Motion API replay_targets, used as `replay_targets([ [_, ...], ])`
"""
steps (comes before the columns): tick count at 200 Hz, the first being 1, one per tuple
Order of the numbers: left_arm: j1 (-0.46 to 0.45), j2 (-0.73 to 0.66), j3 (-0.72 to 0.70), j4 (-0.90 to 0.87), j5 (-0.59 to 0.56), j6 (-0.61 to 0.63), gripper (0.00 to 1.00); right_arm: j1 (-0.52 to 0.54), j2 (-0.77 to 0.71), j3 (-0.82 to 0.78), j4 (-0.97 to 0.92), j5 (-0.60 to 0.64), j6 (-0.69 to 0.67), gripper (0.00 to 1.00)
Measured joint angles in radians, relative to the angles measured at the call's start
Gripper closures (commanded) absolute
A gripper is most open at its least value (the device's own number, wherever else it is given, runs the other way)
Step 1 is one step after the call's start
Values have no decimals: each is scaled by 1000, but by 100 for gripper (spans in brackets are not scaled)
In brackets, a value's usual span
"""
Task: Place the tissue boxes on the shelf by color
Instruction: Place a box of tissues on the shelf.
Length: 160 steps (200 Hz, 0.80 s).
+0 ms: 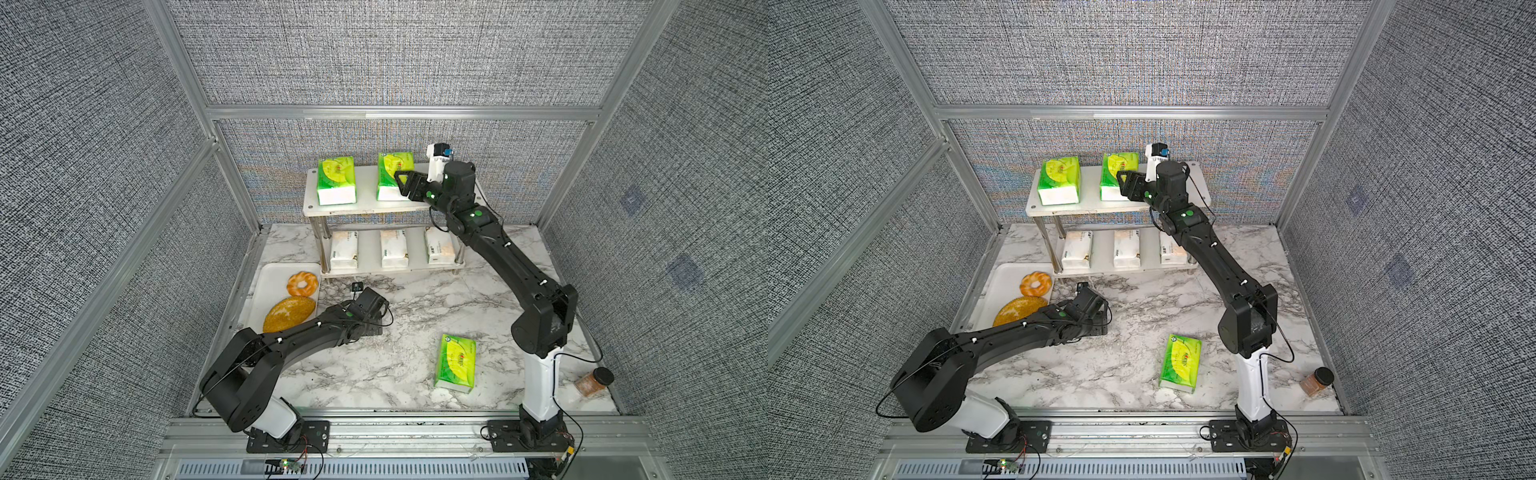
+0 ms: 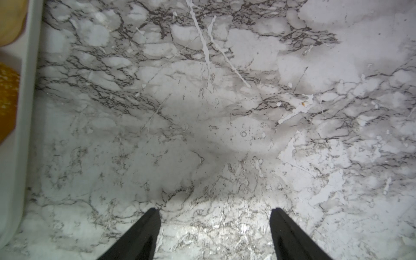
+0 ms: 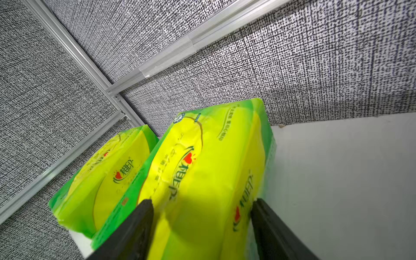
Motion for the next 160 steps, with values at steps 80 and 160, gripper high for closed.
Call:
replay_targets([
  [80, 0, 0, -6, 3, 0, 0, 18, -2, -17, -23, 16, 0, -9, 24],
  [160, 0, -1, -10, 6, 0, 0, 19, -7, -64, -29, 40, -4, 5, 17],
])
